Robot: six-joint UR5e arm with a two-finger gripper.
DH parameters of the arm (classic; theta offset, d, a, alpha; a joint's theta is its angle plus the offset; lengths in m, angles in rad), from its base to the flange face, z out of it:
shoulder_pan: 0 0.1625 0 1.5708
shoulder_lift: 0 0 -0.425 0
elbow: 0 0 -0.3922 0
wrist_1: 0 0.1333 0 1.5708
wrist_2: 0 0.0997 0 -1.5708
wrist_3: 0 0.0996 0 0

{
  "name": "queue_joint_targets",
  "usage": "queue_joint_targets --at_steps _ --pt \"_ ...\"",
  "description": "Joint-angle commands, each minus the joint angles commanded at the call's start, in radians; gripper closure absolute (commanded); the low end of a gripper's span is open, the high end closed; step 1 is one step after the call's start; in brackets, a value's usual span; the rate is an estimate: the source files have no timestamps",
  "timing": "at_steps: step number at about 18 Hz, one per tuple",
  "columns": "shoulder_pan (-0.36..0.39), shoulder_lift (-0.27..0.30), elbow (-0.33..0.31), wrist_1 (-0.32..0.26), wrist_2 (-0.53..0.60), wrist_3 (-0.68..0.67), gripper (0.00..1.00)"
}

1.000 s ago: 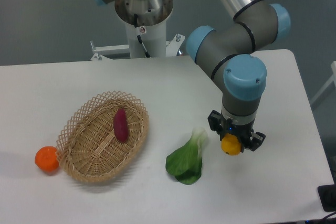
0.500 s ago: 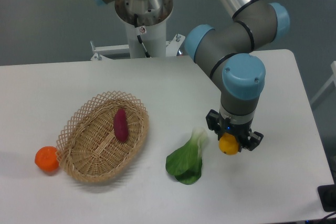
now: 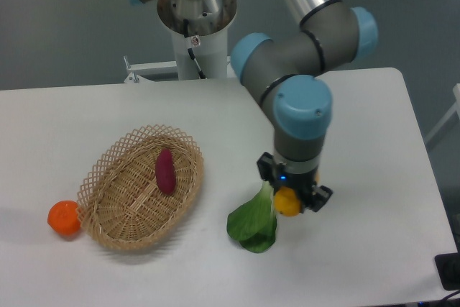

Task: Place the mango in the basket
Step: 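Carry the yellow mango over to the wicker basket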

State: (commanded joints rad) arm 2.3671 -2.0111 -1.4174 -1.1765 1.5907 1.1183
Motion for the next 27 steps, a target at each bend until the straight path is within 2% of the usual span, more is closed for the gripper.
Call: queue_joint_targets --at_steps 3,8,18,22,27 --pt "-0.054 -0.003 -0.003 0.0 0.008 -0.023 0.64" --pt "-0.152 0.006 -0.081 0.02 0.005 -0.025 0.64" --pt "-0.293 0.002 -0.083 0.029 0.008 -0.025 0.64" --pt "-0.33 -0.005 -0.1 0.066 0.008 -0.022 0.64" --pt "-0.37 -0.038 -0.121 0.142 0.014 -0.02 0.62"
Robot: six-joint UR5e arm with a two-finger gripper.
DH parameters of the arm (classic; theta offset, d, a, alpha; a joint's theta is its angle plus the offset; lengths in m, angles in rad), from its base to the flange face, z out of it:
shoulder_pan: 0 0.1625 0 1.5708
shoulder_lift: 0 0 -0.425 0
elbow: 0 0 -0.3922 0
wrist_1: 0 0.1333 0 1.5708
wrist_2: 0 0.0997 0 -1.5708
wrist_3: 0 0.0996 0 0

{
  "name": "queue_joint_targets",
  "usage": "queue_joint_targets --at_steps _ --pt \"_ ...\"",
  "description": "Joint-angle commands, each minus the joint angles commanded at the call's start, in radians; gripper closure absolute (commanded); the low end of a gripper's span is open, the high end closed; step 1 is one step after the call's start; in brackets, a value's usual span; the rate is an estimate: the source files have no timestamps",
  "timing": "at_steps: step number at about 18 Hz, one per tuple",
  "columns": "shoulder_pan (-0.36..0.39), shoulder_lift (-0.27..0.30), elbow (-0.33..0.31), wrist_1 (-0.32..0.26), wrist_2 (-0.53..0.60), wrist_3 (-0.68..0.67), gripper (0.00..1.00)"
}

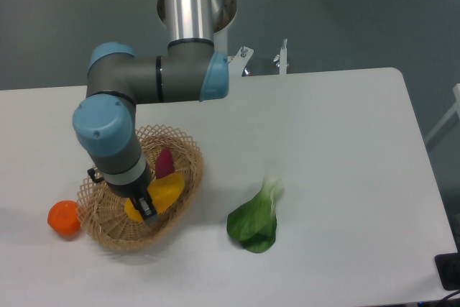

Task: Place the mango in the basket

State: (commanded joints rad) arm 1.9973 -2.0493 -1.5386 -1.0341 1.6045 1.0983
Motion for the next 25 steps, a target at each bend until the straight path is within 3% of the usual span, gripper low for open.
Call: queue_joint_targets --at_steps 5,10,12,14,25 --pt "-0.029 -0.026 -0.002 0.026 0.0 0.0 0.55" --pt "-0.045 -0.032 -0.003 0.031 0.0 0.0 0.36" --pt "-0.048 -0.038 -0.003 0.034 0.0 -0.002 0.24" --pt "-0.049 -0.038 -0.005 0.037 0.0 -0.005 0.0" --pt "-0.04 -0.002 -0.003 0.083 0.002 -0.11 0.0"
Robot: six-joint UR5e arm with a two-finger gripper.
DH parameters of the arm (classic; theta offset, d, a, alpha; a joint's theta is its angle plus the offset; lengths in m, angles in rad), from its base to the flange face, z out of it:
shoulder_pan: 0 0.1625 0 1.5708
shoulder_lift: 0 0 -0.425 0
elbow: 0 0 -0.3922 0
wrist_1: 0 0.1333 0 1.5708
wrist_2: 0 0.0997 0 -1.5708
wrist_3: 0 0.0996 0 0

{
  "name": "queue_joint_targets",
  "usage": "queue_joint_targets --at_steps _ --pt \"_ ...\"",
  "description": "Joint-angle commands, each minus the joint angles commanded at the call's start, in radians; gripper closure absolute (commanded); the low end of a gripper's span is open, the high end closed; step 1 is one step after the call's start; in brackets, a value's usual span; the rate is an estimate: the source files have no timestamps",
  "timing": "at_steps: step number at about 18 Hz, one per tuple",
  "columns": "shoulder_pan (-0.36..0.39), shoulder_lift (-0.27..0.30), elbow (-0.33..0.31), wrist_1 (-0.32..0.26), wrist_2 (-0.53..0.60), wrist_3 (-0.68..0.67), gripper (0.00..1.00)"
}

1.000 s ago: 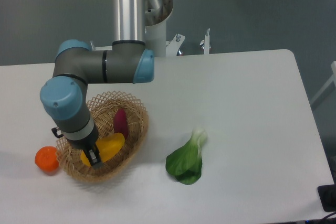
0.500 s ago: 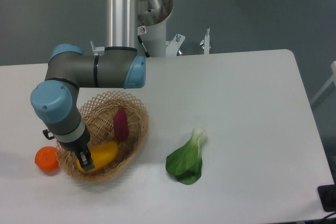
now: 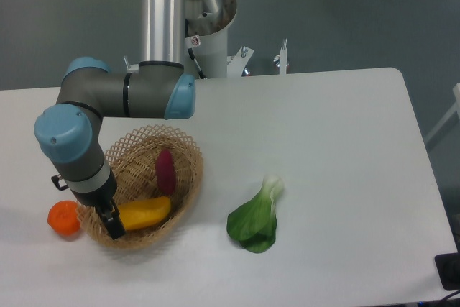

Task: Place the mango in the basket

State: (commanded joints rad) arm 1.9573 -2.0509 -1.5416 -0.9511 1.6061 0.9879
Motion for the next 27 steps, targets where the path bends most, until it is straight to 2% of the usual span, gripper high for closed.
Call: queue_joint_targets --at_steps 7,15,24,27 --pt "0.158 0.058 -0.005 -0.006 0.0 -0.003 0.0" --pt "0.356 0.061 -0.012 -0.006 -0.003 0.02 0.0" --pt "0.468 0.049 -0.003 -0.012 -0.008 0.162 0.0" --pt "0.502 0.049 0.008 -0.046 -0.009 0.192 0.0"
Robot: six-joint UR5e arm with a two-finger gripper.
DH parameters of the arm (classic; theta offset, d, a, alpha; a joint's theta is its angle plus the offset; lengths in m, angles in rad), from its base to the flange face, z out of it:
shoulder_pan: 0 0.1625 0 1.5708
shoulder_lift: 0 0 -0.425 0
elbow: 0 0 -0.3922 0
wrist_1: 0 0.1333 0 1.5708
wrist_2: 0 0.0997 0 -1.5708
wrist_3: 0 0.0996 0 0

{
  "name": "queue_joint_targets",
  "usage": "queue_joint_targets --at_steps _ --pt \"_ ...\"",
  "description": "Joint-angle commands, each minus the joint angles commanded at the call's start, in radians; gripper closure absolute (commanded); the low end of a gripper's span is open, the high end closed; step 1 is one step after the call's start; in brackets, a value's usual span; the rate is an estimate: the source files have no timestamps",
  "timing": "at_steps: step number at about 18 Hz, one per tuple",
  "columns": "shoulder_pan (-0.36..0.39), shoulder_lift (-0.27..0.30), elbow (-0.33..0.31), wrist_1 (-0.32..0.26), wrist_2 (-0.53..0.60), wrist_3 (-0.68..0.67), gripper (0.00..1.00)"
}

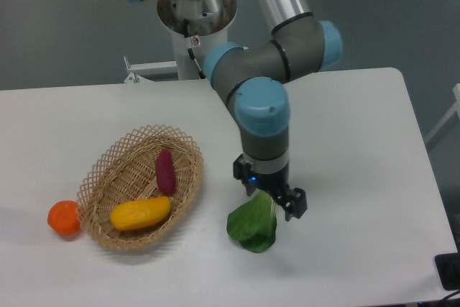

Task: Place the mango in the basket

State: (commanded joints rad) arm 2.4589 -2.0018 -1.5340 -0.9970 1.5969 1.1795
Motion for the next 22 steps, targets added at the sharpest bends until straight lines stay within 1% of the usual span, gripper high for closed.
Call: queue_joint_targets --at_steps 3,6,9,22 --pt "0.035 0.0 0.014 -0.032 -0.002 0.049 0.0" --pt "0.058 0.0 0.015 -0.035 -0.002 0.081 0.0" --pt "0.072 0.0 0.015 -0.037 -0.002 0.086 0.0" --pt "0.075 -0.002 0.008 -0.034 0.003 0.086 0.0"
